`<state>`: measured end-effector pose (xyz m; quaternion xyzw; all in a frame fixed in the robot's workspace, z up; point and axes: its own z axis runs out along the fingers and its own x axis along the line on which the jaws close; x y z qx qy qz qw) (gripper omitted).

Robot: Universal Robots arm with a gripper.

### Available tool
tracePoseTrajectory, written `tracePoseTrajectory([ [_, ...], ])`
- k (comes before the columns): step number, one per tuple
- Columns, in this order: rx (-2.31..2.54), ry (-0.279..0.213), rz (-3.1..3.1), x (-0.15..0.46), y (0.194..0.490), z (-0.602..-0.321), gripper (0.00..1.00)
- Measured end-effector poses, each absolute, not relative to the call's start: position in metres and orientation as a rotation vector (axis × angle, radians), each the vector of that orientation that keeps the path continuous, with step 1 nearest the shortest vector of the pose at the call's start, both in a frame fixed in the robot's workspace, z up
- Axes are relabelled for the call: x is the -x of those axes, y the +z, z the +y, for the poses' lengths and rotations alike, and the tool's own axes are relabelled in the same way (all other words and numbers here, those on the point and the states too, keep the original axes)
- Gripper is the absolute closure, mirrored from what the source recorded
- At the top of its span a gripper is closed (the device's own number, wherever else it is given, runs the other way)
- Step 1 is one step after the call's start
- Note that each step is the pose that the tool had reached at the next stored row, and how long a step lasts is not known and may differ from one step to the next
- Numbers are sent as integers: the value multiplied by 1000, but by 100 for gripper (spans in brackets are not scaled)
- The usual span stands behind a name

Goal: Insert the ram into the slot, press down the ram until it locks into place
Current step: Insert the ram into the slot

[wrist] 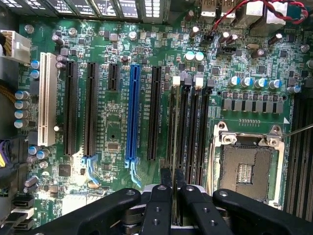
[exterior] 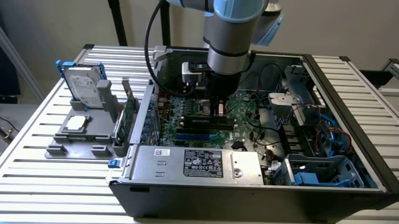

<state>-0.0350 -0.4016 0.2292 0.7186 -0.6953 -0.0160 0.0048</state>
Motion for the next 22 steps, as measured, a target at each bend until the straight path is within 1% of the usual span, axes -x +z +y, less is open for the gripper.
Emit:
tracePoseTrajectory([
  [14,-2245,-50,-2183,35,228,-401,86],
  [22,-2242,-41,-2181,35,227,-401,86],
])
